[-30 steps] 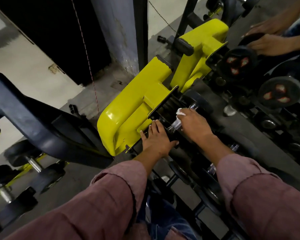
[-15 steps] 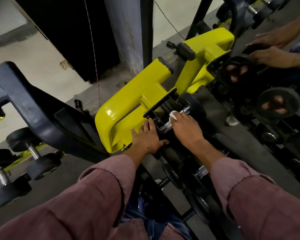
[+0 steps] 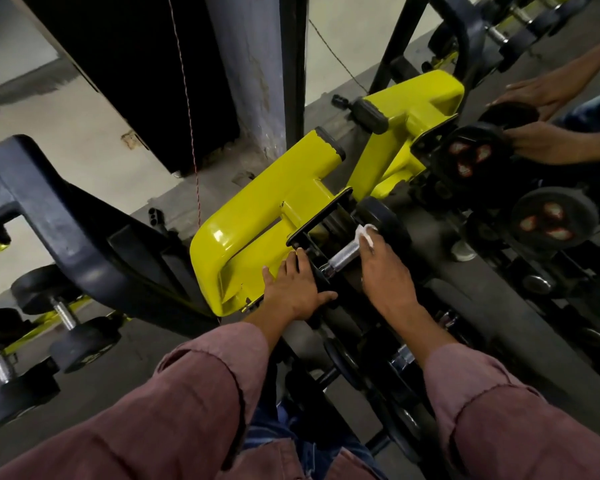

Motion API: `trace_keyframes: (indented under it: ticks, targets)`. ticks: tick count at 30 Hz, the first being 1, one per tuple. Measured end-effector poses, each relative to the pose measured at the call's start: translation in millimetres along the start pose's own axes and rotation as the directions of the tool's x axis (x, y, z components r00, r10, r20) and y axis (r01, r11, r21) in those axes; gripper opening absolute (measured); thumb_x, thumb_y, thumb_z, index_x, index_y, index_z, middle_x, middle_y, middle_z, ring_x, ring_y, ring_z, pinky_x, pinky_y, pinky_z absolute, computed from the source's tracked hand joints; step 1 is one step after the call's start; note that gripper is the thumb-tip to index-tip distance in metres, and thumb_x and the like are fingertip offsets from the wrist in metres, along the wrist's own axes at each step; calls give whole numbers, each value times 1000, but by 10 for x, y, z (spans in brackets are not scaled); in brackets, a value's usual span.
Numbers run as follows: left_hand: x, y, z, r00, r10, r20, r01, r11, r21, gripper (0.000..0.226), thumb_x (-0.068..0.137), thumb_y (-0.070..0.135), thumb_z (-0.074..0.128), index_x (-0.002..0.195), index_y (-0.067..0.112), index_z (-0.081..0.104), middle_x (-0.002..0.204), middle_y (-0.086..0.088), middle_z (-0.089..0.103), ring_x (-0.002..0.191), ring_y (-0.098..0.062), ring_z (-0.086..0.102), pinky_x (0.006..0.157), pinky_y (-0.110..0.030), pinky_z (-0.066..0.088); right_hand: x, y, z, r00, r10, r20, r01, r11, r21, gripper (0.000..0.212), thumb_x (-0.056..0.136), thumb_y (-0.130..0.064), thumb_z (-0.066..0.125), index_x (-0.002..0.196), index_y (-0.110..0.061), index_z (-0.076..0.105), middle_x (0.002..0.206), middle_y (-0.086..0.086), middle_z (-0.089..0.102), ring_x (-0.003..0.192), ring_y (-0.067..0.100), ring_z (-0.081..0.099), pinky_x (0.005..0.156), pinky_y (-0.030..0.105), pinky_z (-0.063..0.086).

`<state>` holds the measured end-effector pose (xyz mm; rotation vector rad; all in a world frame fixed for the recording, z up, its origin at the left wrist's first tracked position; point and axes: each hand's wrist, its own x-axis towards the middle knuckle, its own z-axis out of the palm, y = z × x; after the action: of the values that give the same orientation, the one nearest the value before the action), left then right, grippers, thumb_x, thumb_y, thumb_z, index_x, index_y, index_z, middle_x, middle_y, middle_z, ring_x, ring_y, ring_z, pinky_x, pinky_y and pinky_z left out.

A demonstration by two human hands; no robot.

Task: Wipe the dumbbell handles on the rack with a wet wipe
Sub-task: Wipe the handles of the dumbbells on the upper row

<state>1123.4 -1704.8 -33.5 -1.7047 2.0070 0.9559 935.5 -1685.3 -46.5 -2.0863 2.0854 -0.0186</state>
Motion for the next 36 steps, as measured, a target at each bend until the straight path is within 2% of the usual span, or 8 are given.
trace_keyframes:
  ticks: [4, 8, 11, 16, 19, 22, 29, 36]
  targets:
    - [-7, -19, 8, 1000, 4, 3, -4, 1000, -3, 119, 88, 76, 51, 159, 9, -17, 170, -12, -8, 157, -29, 0, 120, -66, -1, -127, -173, 60, 974, 208, -84, -171, 931, 322, 61, 95, -3, 53, 153, -8, 34, 161, 6, 20, 138, 25, 43, 106, 25, 41]
    - [13, -17, 11, 1000, 1, -1, -1, 1000, -3, 119, 88, 76, 51, 159, 9, -18, 170, -12, -9, 157, -28, -1, 121, -64, -2, -139, -452, 102, 901, 428, 73, -362, 646, 672, 64, 98, -11, 56, 156, -15, 29, 165, 5, 13, 149, 24, 24, 111, 19, 21]
    - [17, -24, 25, 1000, 4, -3, -4, 1000, -6, 118, 89, 75, 51, 159, 9, -17, 170, -11, -10, 157, -28, -1, 121, -64, -3, -76, -521, 155, 844, 506, 177, -433, 449, 781, 66, 96, -10, 57, 156, -17, 30, 160, 12, 25, 142, 25, 38, 112, 27, 32]
    - [23, -36, 15, 1000, 7, 1, -7, 1000, -1, 118, 89, 76, 51, 159, 10, -17, 170, -10, -10, 157, -28, -1, 121, -63, -3, 149, -343, 130, 738, 537, 408, -412, -119, 903, 46, 92, 8, 49, 137, -6, 54, 121, 9, 67, 115, 19, 63, 101, 28, 47]
    - [27, -37, 27, 1000, 13, -7, -13, 1000, 6, 119, 88, 77, 51, 160, 10, -16, 170, -11, -9, 157, -27, -1, 121, -63, -3, 244, -237, 64, 709, 449, 544, -377, -411, 830, 41, 90, 18, 40, 108, -12, 62, 100, 2, 68, 101, 11, 62, 93, 25, 43]
    - [30, -46, 33, 1000, 15, -8, -15, 1000, 2, 119, 88, 77, 51, 160, 10, -16, 170, -11, -9, 157, -27, -1, 121, -63, -3, 256, -210, 107, 705, 359, 612, -473, -405, 782, 46, 89, 19, 36, 108, -15, 61, 106, 4, 66, 101, 13, 61, 98, 28, 42]
    - [43, -57, 40, 1000, 23, -13, -24, 1000, -8, 119, 88, 77, 51, 159, 9, -16, 170, -11, -8, 158, -27, -1, 121, -64, -3, 89, -325, 195, 695, 219, 685, -661, -178, 728, 48, 82, 18, 40, 115, -5, 67, 87, 10, 72, 76, 20, 67, 57, 25, 53]
    - [36, -55, 37, 1000, 16, -15, -16, 1000, -13, 120, 87, 77, 52, 160, 9, -16, 170, -11, -6, 158, -27, 0, 121, -64, -2, 137, -295, 208, 720, 296, 627, -485, -432, 760, 56, 88, 18, 35, 125, -14, 61, 109, 7, 71, 99, 19, 68, 74, 23, 53]
